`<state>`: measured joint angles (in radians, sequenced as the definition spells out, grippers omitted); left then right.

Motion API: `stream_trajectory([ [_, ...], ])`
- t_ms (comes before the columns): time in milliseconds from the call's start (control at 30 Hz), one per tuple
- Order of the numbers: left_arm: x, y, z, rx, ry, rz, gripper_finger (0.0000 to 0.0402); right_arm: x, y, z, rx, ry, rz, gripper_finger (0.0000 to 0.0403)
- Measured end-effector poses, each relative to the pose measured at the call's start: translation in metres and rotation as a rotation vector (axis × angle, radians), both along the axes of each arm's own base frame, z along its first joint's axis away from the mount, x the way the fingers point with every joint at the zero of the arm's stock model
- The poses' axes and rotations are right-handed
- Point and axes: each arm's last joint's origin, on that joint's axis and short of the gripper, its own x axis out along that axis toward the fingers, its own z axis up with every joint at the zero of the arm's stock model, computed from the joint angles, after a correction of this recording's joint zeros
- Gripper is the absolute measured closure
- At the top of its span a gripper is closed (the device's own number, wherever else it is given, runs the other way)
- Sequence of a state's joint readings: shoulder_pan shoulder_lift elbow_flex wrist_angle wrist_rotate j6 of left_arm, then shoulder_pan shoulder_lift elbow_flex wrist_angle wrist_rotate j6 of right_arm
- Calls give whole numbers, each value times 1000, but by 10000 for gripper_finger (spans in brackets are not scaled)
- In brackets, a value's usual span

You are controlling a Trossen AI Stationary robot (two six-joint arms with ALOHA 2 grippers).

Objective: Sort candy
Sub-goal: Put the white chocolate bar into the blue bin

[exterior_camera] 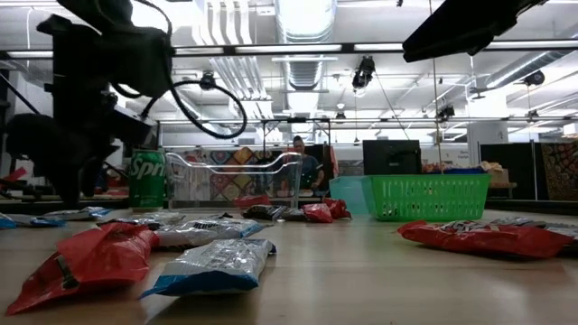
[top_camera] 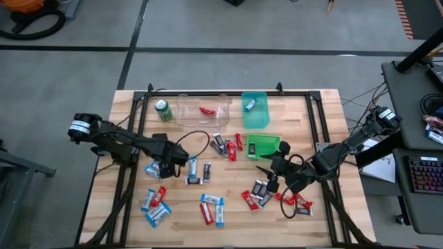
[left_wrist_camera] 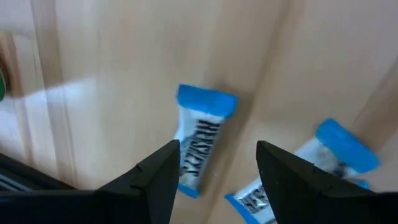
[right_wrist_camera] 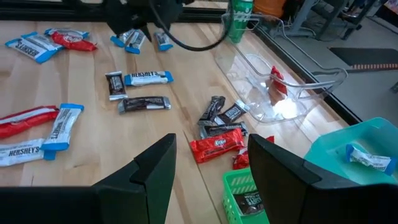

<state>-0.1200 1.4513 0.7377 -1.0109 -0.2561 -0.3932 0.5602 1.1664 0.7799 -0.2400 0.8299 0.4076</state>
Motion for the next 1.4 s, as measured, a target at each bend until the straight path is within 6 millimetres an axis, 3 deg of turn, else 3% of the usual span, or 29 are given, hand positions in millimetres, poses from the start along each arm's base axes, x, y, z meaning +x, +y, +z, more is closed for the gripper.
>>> stream_trajectory([
  [233,-3,18,-6,7,22,42,207,1,1,1,12,-19,0,213],
  [733,2,21,-13,-6,-71,55,214,2,2,2,23,-21,19,213],
  [900,3,21,-13,-6,-78,60,259,2,2,2,27,-19,24,213],
  [1167,2,22,-17,5,-98,71,385,2,2,2,28,-20,24,213],
  [1400,1,19,-13,3,-120,63,399,2,2,2,28,-20,24,213],
])
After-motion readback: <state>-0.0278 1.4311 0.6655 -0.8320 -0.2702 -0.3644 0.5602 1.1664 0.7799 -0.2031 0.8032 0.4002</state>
